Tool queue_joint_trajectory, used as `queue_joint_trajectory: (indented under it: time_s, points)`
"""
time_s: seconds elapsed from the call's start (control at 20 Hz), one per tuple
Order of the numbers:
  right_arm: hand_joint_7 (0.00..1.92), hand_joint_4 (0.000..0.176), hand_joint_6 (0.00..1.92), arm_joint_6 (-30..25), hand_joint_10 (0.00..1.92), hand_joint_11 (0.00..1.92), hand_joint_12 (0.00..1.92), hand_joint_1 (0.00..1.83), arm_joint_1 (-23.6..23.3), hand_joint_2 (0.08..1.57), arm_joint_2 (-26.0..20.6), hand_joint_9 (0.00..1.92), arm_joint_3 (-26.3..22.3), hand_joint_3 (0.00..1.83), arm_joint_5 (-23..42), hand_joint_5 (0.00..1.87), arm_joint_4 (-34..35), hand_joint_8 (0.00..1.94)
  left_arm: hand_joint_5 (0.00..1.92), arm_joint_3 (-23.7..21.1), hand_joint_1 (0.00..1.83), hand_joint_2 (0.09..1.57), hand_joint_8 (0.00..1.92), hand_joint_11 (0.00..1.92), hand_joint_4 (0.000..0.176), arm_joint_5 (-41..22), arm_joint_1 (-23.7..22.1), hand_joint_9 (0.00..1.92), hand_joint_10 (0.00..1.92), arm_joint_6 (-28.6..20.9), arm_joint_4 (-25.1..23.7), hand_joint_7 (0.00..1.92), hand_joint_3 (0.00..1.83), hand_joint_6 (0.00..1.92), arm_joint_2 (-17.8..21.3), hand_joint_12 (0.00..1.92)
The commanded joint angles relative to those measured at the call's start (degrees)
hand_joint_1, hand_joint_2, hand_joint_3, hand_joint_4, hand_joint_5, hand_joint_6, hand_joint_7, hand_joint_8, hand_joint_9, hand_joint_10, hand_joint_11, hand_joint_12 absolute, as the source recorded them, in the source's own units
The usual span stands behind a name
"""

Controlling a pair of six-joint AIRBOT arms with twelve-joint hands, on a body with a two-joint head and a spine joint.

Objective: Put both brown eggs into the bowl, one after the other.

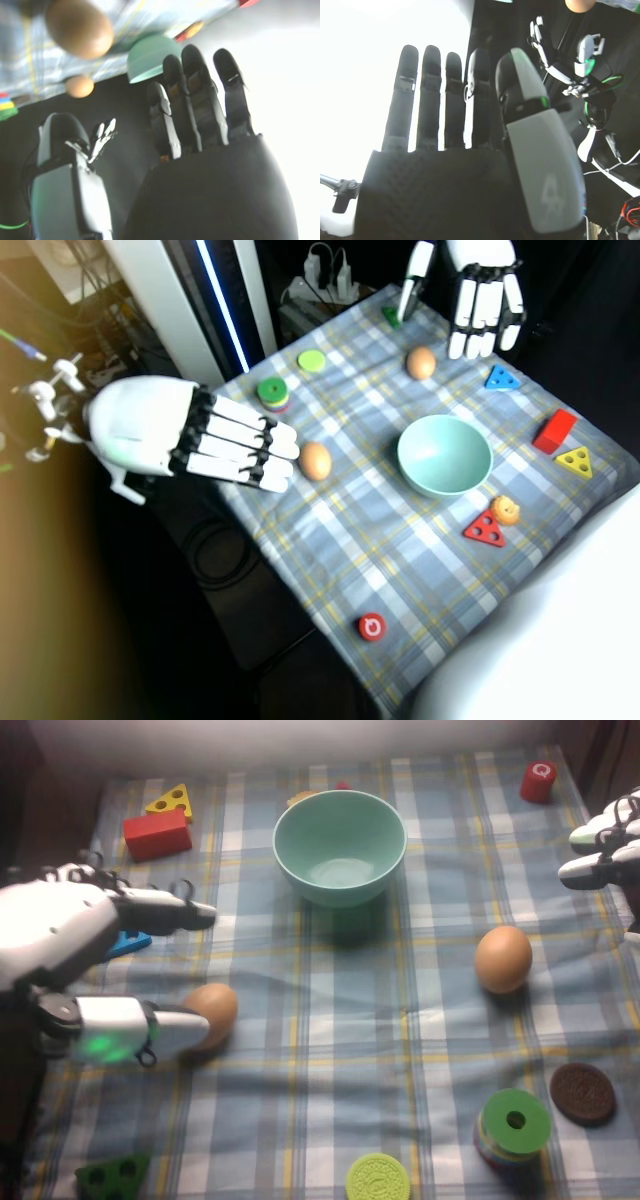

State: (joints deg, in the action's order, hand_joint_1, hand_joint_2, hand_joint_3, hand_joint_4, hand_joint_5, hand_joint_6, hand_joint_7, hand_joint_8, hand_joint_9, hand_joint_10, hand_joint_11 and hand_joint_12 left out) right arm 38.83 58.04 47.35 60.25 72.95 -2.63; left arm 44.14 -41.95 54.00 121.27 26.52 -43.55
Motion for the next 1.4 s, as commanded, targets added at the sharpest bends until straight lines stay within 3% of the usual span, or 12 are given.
queue_joint_trajectory:
  time_s: [0.0, 0.3, 0.35, 0.4, 0.45, 0.6, 0.9, 0.95, 1.05, 1.1, 1.25, 1.35]
  points:
    - [0.63, 0.0, 0.0, -0.1, 0.0, 0.32, 0.64, 0.91, -0.6, 1.31, -0.4, 0.6, -0.1, 0.0, 7.3, 0.72, 1.2, 0.0, 0.49, 0.4, 0.72, 0.93, 0.0, 0.06, 0.176, -3.8, -0.9, 0.54, 0.0, 0.3, -1.1, 0.63, 0.0, 0.0, -0.6, 0.67]
    - [0.62, 0.0, 0.0, -0.1, 0.01, 0.38, 0.73, 0.87, -0.6, 1.34, -0.4, 0.67, 0.0, 0.0, 6.9, 0.74, 1.0, 0.0, 0.51, 2.6, 0.78, 1.0, 0.0, 0.0, 0.176, 1.4, -2.4, 0.53, 0.0, 2.5, 0.2, 0.68, 0.01, 0.0, -2.7, 0.71]
    - [0.62, 0.0, 1.2, -0.1, 0.0, 0.39, 0.77, 0.93, -0.6, 1.3, -0.4, 0.69, 0.1, 0.06, 6.9, 0.65, 1.0, 0.01, 0.54, 2.9, 0.82, 0.97, 0.01, 0.0, 0.176, 2.2, -2.6, 0.58, 0.01, 2.9, 0.5, 0.73, 0.0, 0.01, -3.0, 0.81]
    - [0.63, 0.0, 1.5, -0.1, 0.0, 0.4, 0.8, 0.91, -0.6, 1.33, -0.4, 0.7, 0.1, 0.02, 6.8, 0.6, 1.0, 0.01, 0.56, 3.2, 0.85, 0.96, 0.01, 0.0, 0.176, 2.6, -2.7, 0.59, 0.01, 3.0, 0.7, 0.75, 0.0, 0.0, -3.3, 0.85]
    - [0.64, 0.0, 1.56, -0.1, 0.01, 0.41, 0.83, 0.9, -0.6, 1.34, -0.4, 0.71, 0.1, 0.0, 6.7, 0.58, 0.9, 0.01, 0.56, 3.5, 0.86, 0.96, 0.01, 0.0, 0.176, 3.0, -2.9, 0.61, 0.01, 3.0, 0.8, 0.76, 0.0, 0.0, -3.5, 0.9]
    - [0.66, 0.0, 1.58, -0.1, 0.01, 0.44, 0.86, 0.92, -0.6, 1.35, -0.4, 0.74, 0.2, 0.0, 6.5, 0.58, 0.6, 0.01, 0.57, 4.0, 0.88, 0.97, 0.01, 0.0, 0.176, 4.0, -3.4, 0.62, 0.01, 3.0, 0.7, 0.79, 0.0, 0.0, -4.1, 0.74]
    - [0.67, 0.0, 1.58, -0.1, 0.01, 0.46, 0.73, 0.95, -0.7, 1.35, -0.4, 0.74, 0.3, 0.0, 6.0, 0.58, 0.5, 0.0, 0.61, 4.6, 1.03, 0.97, 0.06, 0.0, 0.175, 5.1, -3.7, 0.68, 0.03, 3.0, 0.8, 0.91, 0.0, 0.0, -4.8, 0.85]
    - [0.68, 0.0, 1.58, -0.1, 0.01, 0.47, 0.74, 0.95, -0.7, 1.35, -0.4, 0.74, 0.3, 0.0, 5.9, 0.58, 0.5, 0.01, 0.64, 4.6, 1.06, 0.97, 0.25, 0.0, 0.164, 5.1, -3.7, 0.72, 0.06, 3.0, 0.9, 0.91, 0.0, 0.0, -5.0, 0.88]
    - [0.68, 0.0, 1.58, -0.1, 0.0, 0.47, 0.73, 0.95, -0.6, 1.35, -0.4, 0.73, 0.3, 0.0, 5.9, 0.58, 0.5, 0.01, 0.71, 4.8, 1.1, 0.97, 0.89, 0.0, 0.147, 5.3, -3.7, 0.78, 0.15, 3.0, 1.2, 0.77, 0.0, 0.0, -5.2, 0.99]
    - [0.68, 0.0, 1.58, -0.1, 0.0, 0.47, 0.73, 0.96, -0.7, 1.35, -0.4, 0.74, 0.3, 0.0, 5.9, 0.57, 0.5, 0.0, 0.75, 4.8, 1.29, 1.07, 1.04, 0.0, 0.12, 5.2, -3.7, 0.81, 0.19, 3.0, 1.4, 0.92, 0.01, 0.01, -5.2, 1.06]
    - [0.68, 0.0, 1.59, -0.1, 0.0, 0.47, 0.71, 0.96, -0.7, 1.35, -0.4, 0.74, 0.3, 0.0, 5.9, 0.57, 0.5, 0.0, 0.79, 4.9, 1.35, 1.1, 1.06, 0.0, 0.113, 5.2, -3.8, 0.7, 0.59, 3.0, 1.5, 0.97, 0.0, 0.0, -5.5, 1.16]
    - [0.69, 0.0, 1.59, -0.1, 0.0, 0.48, 0.71, 0.96, -0.7, 1.35, -0.4, 0.74, 0.3, 0.0, 5.9, 0.57, 0.6, 0.0, 0.8, 5.1, 1.1, 1.03, 1.12, 0.0, 0.124, 5.2, -3.9, 0.6, 0.83, 3.0, 1.8, 0.77, 0.0, 0.0, -5.8, 1.16]
